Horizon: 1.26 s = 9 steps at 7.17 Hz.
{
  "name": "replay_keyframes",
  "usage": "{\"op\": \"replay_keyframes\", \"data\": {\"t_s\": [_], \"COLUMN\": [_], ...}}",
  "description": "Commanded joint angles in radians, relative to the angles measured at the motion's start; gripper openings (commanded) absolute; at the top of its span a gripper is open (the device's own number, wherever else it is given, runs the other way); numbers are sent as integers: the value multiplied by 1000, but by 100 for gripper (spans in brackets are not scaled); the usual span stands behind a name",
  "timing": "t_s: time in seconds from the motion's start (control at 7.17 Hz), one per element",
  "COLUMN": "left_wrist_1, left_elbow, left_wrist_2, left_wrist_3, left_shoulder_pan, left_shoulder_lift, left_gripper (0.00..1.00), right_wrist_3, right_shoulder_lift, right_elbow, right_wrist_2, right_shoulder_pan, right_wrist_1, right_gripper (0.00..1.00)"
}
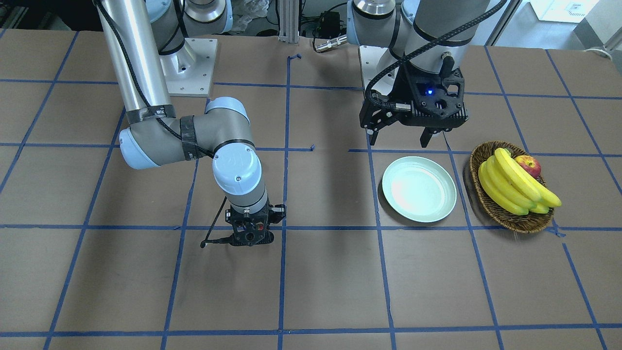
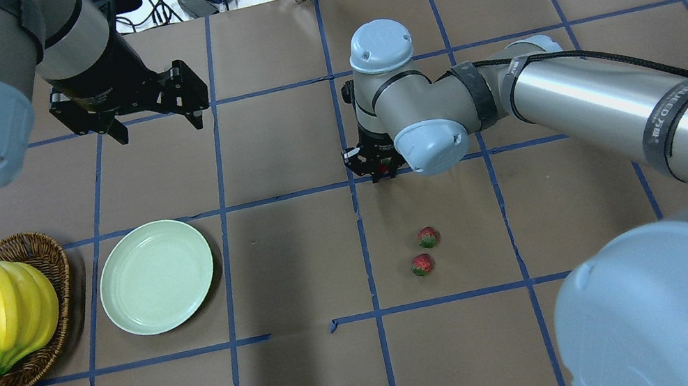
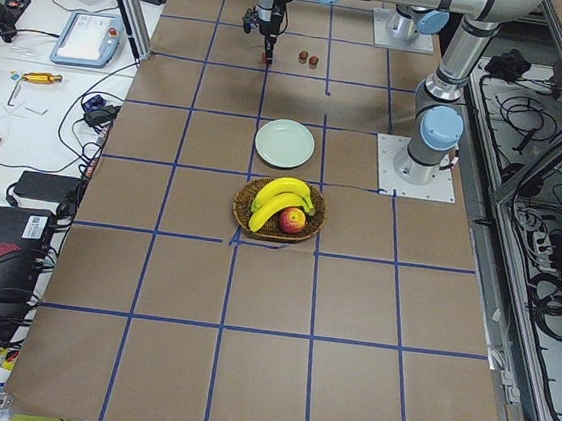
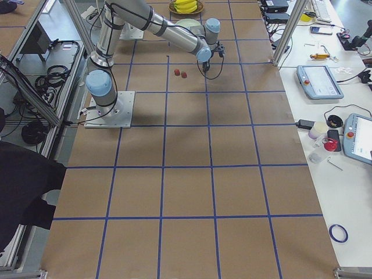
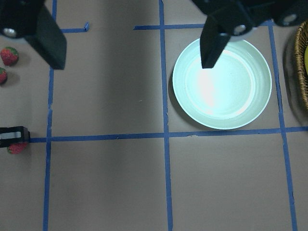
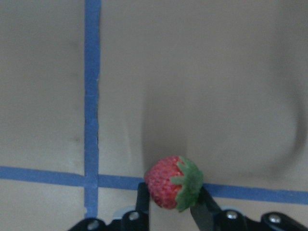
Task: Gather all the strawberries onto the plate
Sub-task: 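Carry the strawberry toward the plate and release it on the table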
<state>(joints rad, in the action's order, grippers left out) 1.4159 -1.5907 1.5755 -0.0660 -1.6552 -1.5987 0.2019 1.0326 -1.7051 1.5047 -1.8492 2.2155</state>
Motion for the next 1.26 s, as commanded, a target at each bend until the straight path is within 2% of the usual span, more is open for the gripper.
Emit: {"op": "replay_keyframes", "data": {"t_s": [0.0,0.42,0.84,0.98,1.12], "left_wrist_1": [1,-2,-2,-2,-2], "left_elbow": [0,3,2,2,2], "left_wrist_2": [0,1,1,1,1], "left_wrist_3": [0,0,0,0,0], "left_shoulder_pan": [0,0,0,0,0], "left_shoulder_lift": [-1,2,5,2,2], "left_gripper": [100,100,100,100,100], "right_wrist_3": [52,138,195,215,215], "right_shoulder_lift": [32,17,-2,-2,-3], "right_elbow": [18,21,15,13,13], "right_wrist_2": [6,-35,-83,-125,-142], "right_shoulder_pan": [-74,-250,-269,-271,-271], "right_wrist_1": [3,4,10,10,7], "right_gripper": [0,0,0,16,99]}}
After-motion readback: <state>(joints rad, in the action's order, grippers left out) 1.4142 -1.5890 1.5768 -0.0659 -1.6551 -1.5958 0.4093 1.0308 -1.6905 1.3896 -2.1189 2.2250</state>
